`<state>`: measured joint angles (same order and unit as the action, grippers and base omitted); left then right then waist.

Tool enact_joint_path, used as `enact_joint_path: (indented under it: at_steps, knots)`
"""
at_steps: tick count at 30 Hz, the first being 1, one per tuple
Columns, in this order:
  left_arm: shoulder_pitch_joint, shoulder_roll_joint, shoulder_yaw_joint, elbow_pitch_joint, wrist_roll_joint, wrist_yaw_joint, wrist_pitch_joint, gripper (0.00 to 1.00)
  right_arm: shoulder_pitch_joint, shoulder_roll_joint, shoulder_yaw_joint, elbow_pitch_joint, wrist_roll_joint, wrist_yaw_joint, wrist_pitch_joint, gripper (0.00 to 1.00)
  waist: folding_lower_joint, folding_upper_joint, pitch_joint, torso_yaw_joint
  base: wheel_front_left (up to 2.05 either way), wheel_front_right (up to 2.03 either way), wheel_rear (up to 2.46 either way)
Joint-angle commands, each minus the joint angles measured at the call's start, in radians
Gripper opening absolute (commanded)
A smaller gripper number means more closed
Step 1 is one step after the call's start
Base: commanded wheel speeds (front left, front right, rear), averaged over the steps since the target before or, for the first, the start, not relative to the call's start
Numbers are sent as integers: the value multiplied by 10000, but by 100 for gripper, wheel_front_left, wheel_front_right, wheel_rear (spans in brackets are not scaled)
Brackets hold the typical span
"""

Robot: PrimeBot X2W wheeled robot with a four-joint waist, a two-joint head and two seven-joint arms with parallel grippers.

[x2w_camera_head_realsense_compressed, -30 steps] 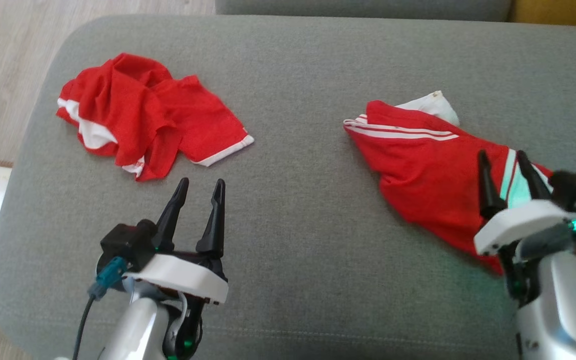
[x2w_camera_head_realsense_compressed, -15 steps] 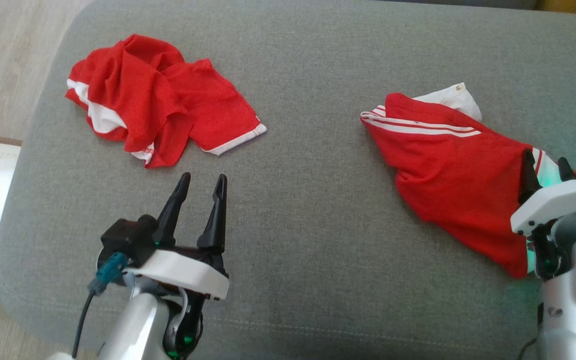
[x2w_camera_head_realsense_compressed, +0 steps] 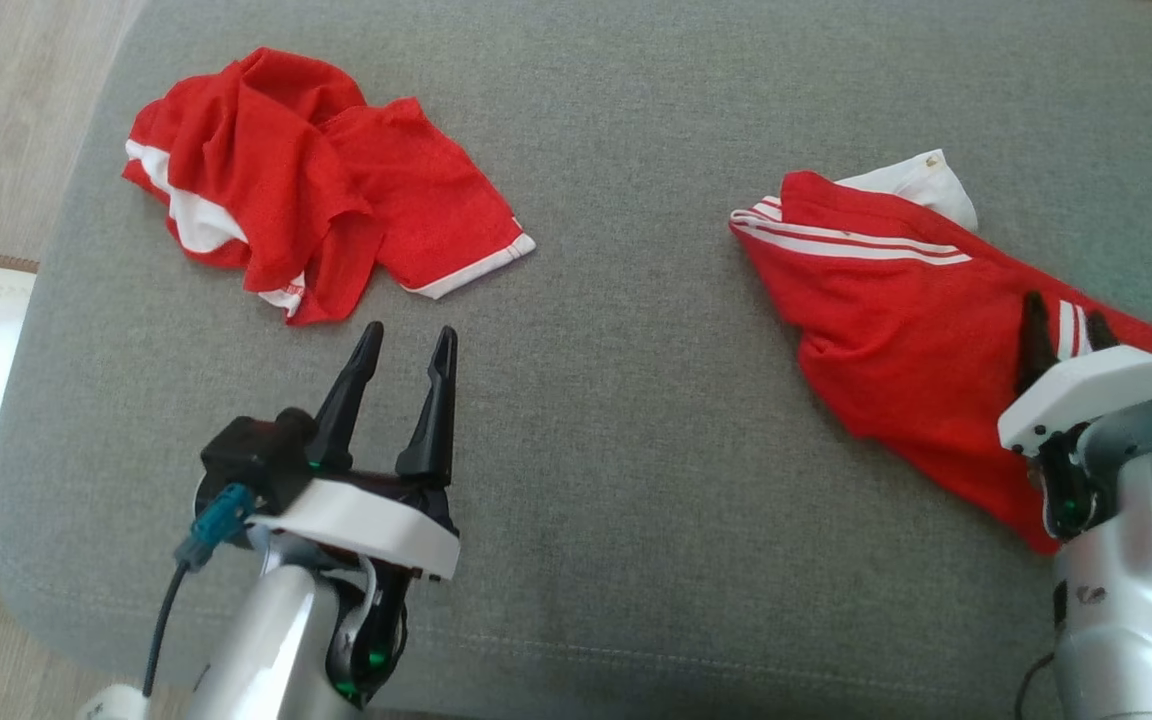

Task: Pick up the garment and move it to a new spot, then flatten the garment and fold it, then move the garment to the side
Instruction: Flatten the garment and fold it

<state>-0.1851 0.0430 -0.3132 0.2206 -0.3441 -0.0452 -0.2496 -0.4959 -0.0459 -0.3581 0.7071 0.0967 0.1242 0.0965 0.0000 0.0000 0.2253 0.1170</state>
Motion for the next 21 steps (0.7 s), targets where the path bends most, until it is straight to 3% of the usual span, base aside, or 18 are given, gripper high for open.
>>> enact_joint_path:
  at_steps: [1, 2, 13, 21]
  knots:
    - [-413, 72, 258, -292, 46, -21, -122, 100, -398, -43, 314, -202, 32, 65, -145, 9, 0, 0, -3, 1, 0, 0, 0]
    - [-418, 72, 260, -283, 45, -20, -122, 100, -418, -43, 339, -145, 43, 65, -180, 0, 0, 0, -7, -2, 0, 0, 0]
    - [-358, 72, 277, -165, -11, 49, -122, 100, -353, -43, 707, -150, 304, 65, -723, 0, 0, 0, -343, -107, 0, 0, 0]
    - [-151, 72, 340, -177, -64, 149, -122, 100, 11, -43, 2150, -1863, 1729, 65, -1349, 0, 0, 0, -902, -260, 0, 0, 0]
